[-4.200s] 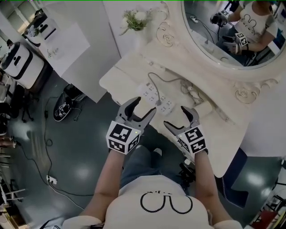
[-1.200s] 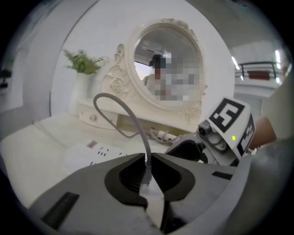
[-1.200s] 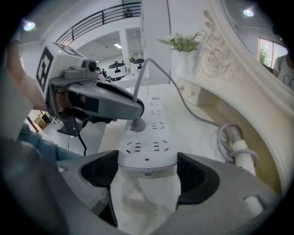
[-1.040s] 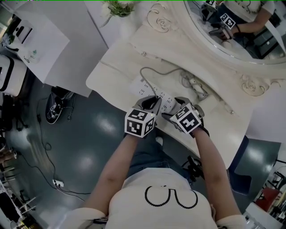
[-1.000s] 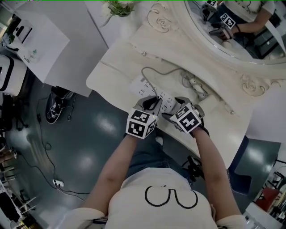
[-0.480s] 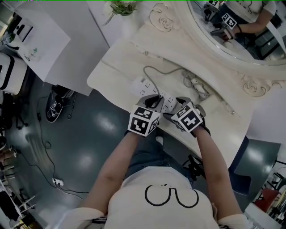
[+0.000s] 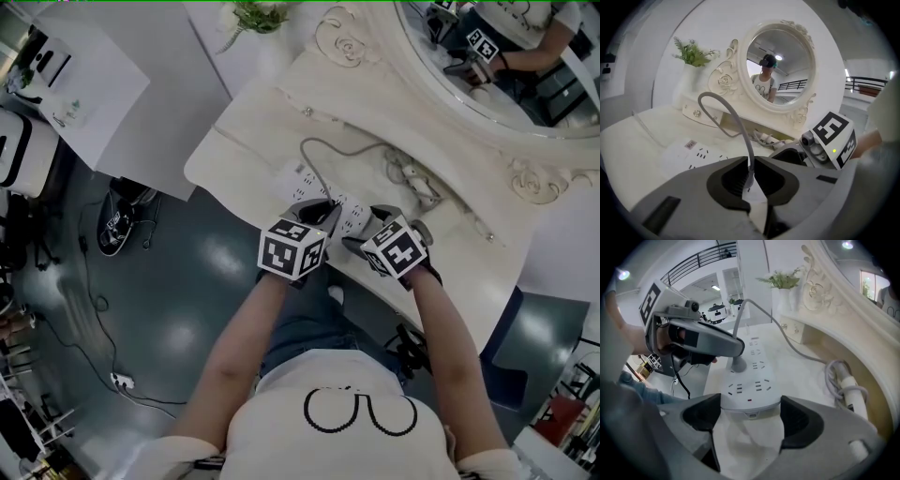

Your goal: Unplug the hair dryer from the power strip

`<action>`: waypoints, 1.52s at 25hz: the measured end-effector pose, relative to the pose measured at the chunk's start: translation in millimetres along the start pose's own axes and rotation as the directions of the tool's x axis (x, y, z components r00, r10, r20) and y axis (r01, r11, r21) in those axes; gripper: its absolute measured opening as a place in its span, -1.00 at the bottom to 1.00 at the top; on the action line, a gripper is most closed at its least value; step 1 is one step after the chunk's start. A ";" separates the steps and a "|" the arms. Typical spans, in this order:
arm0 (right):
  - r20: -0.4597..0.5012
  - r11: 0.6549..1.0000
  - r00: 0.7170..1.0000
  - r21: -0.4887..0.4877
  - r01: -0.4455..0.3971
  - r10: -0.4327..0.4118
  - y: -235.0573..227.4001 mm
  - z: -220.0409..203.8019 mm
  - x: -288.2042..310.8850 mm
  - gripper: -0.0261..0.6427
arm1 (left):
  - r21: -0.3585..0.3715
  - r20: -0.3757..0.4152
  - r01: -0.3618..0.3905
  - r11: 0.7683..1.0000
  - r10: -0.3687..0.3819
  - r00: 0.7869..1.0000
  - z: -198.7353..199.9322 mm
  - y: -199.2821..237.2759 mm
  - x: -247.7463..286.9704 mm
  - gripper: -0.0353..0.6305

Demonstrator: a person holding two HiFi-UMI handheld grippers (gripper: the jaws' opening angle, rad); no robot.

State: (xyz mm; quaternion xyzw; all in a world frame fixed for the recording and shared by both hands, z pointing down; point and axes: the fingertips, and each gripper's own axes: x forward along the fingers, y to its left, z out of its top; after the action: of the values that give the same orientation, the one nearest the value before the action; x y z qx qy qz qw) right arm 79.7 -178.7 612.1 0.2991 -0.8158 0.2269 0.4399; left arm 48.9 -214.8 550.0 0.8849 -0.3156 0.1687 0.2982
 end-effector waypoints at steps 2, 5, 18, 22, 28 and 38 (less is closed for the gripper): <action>-0.002 1.000 1.000 0.008 0.003 -0.003 -0.6 -0.3 0.0 0.26 | 0.096 -0.025 -0.038 0.995 0.040 0.999 -0.6 -4.3 2.8 -0.77; 0.012 0.999 1.000 0.048 0.012 -0.013 -3.0 -0.7 -0.2 0.26 | 0.309 -0.033 -0.067 0.949 0.082 0.996 -3.1 -11.5 1.3 -0.79; 0.064 1.000 0.998 0.023 0.000 -0.001 -5.3 1.0 -0.5 0.27 | 0.137 0.076 -0.003 0.991 -0.008 0.997 30.3 6.6 -30.1 -0.78; 0.079 1.000 0.997 0.005 0.005 -0.006 -2.7 4.2 -6.3 0.27 | 0.133 0.084 0.010 0.991 -0.021 0.996 47.9 7.8 -32.2 -0.78; 0.179 0.996 0.984 0.083 -0.025 0.010 -9.2 20.0 -36.0 0.28 | 0.121 0.100 0.017 0.992 -0.029 0.995 79.3 15.6 -25.2 -0.78; 0.330 0.946 0.927 0.315 0.072 -0.180 -49.9 42.3 -98.9 -0.52 | 0.183 0.080 0.063 0.981 -0.079 0.994 128.9 18.2 7.4 -0.78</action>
State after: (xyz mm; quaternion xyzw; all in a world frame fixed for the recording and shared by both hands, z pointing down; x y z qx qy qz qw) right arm 132.4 -212.8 511.5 0.4501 -0.8169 0.2601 0.2498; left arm 56.6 -311.2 462.6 0.9255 -0.2797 0.1472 0.2086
